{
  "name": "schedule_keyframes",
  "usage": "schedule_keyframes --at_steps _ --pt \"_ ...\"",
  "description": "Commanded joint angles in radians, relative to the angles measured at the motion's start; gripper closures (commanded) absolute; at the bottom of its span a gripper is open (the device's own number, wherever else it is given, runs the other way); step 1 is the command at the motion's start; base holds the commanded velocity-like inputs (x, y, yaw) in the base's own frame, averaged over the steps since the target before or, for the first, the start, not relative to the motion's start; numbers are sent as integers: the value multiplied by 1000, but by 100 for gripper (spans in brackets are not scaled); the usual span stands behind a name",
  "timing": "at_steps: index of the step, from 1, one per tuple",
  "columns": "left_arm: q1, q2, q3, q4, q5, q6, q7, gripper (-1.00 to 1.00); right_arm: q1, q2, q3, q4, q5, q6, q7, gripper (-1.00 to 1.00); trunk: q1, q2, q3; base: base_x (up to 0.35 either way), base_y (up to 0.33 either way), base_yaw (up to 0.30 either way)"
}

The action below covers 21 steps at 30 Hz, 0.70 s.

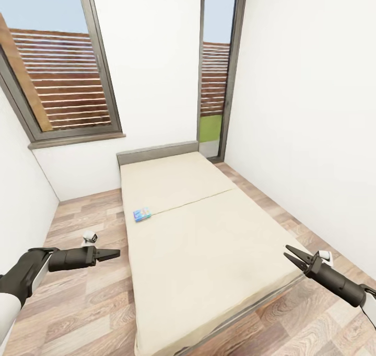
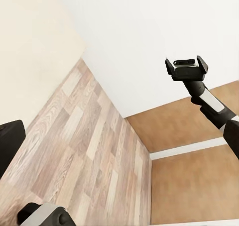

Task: Put all the toys in the child's room - the three board games (two on the bed and one on the table), the two jigsaw puzzles on the table, and the tennis ball on the table - inside the toy box on the table in the child's room.

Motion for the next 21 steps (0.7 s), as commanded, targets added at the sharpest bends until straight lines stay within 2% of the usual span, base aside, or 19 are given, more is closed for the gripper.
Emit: schedule_keyframes --at_steps 1,6,14,21 --pt "-1 0 0 0 0 11 -4 -100 -1 0 0 0 -5 8 1 -100 1 -2 -2 0 0 -9" --pt "-1 0 0 0 0 11 -4 -100 -1 1 1 0 -4 7 1 -100 1 -2 -2 36 0 -4" --pt "-1 0 0 0 0 11 -4 -100 -1 1 1 0 -3 8 1 -100 1 -2 -2 200 0 -1" --pt "-1 0 0 0 0 11 -4 -100 -1 2 1 0 -3 8 1 -100 1 -2 -2 72 0 0"
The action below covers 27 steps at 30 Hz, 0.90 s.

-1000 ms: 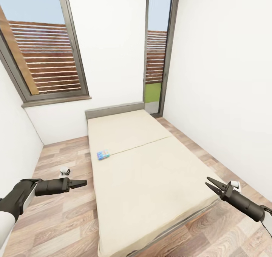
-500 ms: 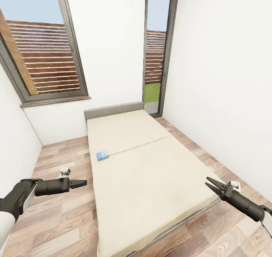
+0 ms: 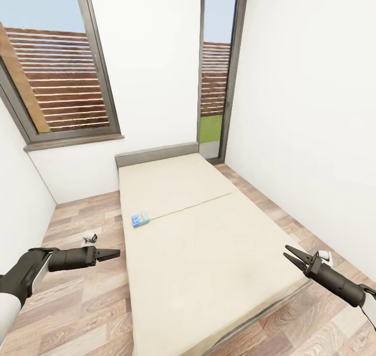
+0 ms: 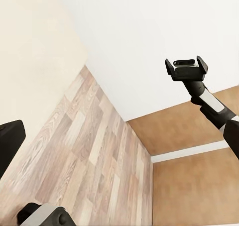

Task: Put all the toys in the child's room - the three board games (two on the bed and one on the table), the two jigsaw puzzles on the table, and the tennis ball on the table - inside the toy box on the table in the child's room.

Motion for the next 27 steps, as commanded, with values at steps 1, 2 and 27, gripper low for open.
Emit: schedule_keyframes --at_steps 1,2,27 --pt "-1 0 0 0 0 11 -4 -100 -1 0 0 0 -5 8 1 -100 1 -2 -2 23 0 0" --pt "-1 0 0 0 0 11 -4 -100 -1 0 0 0 -5 8 1 -100 1 -2 -2 25 6 0" --pt "-1 1 1 0 0 11 -4 -100 -1 1 1 0 -3 9 -1 -100 1 -2 -2 -12 16 0"
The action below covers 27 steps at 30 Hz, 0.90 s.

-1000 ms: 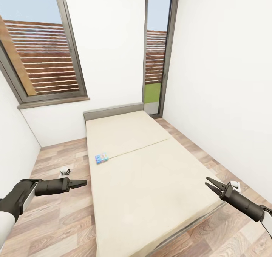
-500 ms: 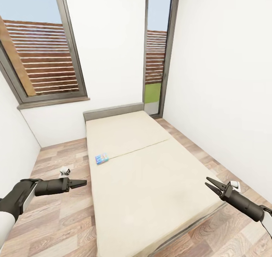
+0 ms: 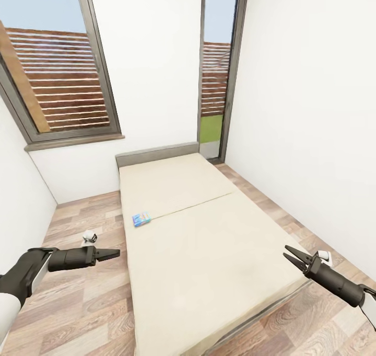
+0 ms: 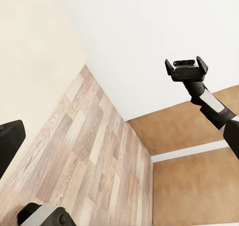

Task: Put all the toys in the child's room - the three board games (two on the bed and one on the table), the two jigsaw puzzles on the table, and the tennis ball on the table - inside the toy box on the table in the child's room.

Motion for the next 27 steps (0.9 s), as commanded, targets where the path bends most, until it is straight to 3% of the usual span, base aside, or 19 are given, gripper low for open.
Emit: schedule_keyframes --at_steps 1,13,27 --pt "-1 0 0 0 0 11 -4 -100 -1 0 0 0 -5 8 1 -100 1 -2 -2 -4 1 0" --pt "-1 0 0 0 0 11 -4 -100 -1 -1 0 0 -5 8 1 -100 1 -2 -2 -8 22 0" --pt "-1 0 -1 0 0 11 -4 -100 -1 -2 0 0 -5 8 2 -100 1 -2 4 -71 215 -76"
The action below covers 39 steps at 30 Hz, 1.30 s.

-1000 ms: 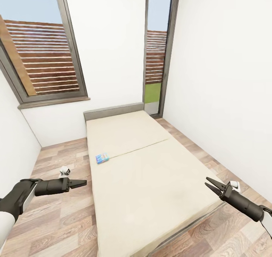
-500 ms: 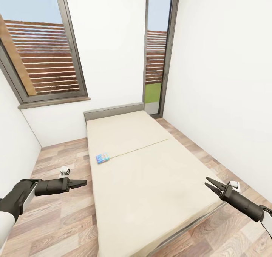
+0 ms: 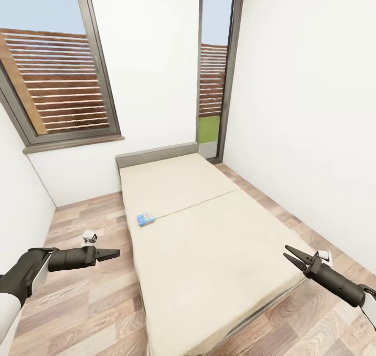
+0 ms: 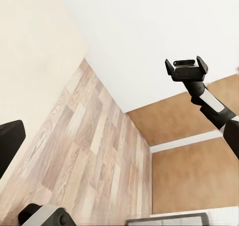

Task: Put all the toys in the child's room - the three board games (two on the bed and one on the table), the two jigsaw puzzles on the table, and the tennis ball on the table - inside the toy box on the table in the child's room.

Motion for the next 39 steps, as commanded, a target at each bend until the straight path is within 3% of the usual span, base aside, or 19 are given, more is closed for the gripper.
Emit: schedule_keyframes --at_steps 1,21,31,39 --pt "0 0 0 0 1 11 -3 -100 -1 0 0 0 -4 8 1 -100 0 -2 -1 -77 260 -125" --pt "0 0 -1 0 1 11 -3 -100 -1 1 0 -1 -3 7 -1 -100 0 -2 3 -10 274 -42" --pt "0 0 -2 0 1 11 -3 -100 -1 1 0 -1 -3 7 -1 -100 0 -2 11 166 253 -185" --pt "0 0 0 0 1 11 -3 -100 -1 1 0 -1 -4 7 -1 -100 0 -2 19 88 74 -222"
